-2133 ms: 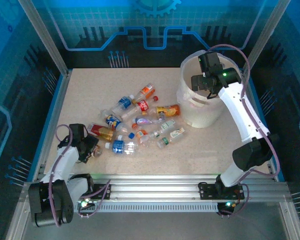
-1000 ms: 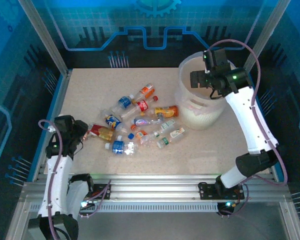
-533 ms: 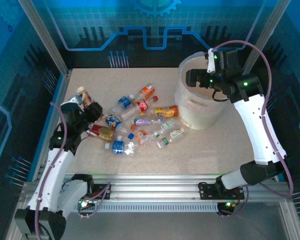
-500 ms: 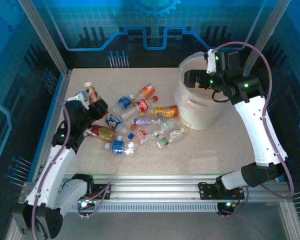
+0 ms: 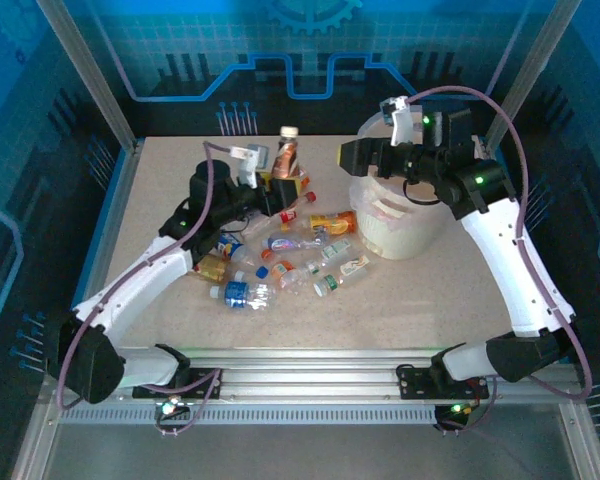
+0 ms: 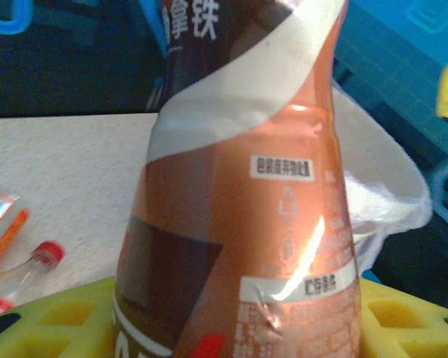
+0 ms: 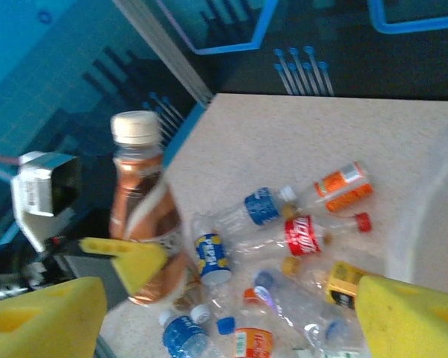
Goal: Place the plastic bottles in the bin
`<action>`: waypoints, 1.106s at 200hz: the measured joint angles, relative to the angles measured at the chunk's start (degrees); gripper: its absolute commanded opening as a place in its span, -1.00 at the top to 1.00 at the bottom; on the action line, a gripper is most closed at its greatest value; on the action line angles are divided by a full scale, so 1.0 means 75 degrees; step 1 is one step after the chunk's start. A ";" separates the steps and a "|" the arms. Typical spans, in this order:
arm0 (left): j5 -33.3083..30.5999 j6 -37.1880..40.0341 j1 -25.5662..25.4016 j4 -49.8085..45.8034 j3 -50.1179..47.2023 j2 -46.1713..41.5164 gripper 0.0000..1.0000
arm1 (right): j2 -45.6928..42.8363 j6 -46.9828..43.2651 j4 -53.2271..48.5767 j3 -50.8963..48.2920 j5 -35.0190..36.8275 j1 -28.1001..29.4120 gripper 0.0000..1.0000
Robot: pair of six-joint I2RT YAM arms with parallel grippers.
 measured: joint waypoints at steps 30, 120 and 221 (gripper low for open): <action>0.0408 0.0189 -0.0309 0.0105 0.0440 0.0420 0.17 | 0.0213 0.0009 0.0265 0.0178 0.0000 0.0254 -0.59; 0.0921 0.0248 -0.0775 0.0291 0.0787 0.0682 0.15 | 0.1550 0.0003 0.0347 0.1134 0.0102 0.0749 -0.29; 0.0702 0.0382 -0.0845 0.0452 0.0769 0.0752 -0.98 | 0.1757 -0.0181 -0.0321 0.1845 0.0903 0.0863 0.61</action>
